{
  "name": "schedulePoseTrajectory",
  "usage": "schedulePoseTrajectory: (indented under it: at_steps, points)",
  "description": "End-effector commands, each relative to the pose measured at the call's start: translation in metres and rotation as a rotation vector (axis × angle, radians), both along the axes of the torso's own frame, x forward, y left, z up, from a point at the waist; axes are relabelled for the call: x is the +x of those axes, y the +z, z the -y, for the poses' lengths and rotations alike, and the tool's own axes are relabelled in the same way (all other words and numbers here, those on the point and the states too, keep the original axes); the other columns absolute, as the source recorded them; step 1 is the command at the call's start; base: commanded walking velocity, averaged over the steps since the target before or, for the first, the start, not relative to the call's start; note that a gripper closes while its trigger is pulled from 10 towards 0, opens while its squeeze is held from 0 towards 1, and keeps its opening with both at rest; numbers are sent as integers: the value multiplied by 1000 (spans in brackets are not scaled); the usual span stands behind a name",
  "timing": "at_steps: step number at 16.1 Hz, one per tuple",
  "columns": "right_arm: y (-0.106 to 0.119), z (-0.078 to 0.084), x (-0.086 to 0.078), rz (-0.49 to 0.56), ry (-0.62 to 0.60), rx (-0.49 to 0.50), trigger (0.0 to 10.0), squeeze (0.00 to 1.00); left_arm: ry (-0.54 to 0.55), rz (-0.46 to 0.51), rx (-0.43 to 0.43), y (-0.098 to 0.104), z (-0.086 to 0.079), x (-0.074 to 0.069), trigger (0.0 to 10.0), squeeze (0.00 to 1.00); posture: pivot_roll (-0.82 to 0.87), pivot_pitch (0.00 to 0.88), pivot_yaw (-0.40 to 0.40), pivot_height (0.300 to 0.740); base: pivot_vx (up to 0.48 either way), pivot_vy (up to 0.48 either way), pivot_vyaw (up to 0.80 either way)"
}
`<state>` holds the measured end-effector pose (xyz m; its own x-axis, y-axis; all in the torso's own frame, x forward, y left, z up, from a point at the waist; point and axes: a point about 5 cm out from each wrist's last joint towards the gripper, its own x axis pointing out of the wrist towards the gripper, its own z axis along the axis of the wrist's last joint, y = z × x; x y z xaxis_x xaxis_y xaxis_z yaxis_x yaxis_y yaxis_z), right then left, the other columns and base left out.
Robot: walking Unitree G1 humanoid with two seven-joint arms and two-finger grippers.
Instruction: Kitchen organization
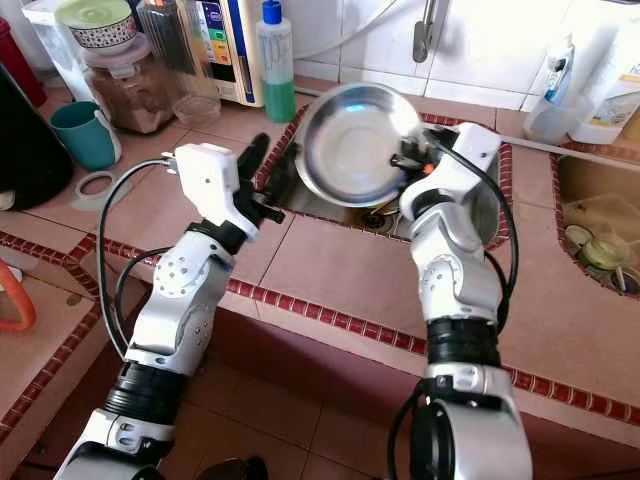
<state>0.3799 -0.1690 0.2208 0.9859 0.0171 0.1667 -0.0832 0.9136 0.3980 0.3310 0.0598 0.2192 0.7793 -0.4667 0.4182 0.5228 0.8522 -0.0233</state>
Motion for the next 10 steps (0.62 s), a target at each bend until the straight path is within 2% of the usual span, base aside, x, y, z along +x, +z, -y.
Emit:
schedulePoseTrajectory:
  at_steps: [1,3,5,7,10]
  points:
    - [8,3,4,23,-43,-10,0,0,-4,9,11,2,-2,-3,10000,1000,56,142,51,740,0,0,0]
    - [5,10,10,4,-125,-58,0,0,-9,8,29,1,-3,-5,10000,1000,61,141,53,740,0,0,0]
    - [6,13,15,7,-157,-104,0,0,-20,-5,46,-3,-3,-9,10000,1000,73,139,52,740,0,0,0]
    - [5,18,21,15,-198,-178,0,0,-29,-30,67,-10,-6,-17,10000,1000,95,140,52,740,0,0,0]
    - [-4,27,25,-30,-272,-249,0,0,-7,-65,90,-19,-12,-27,10000,1000,139,144,52,740,0,0,0]
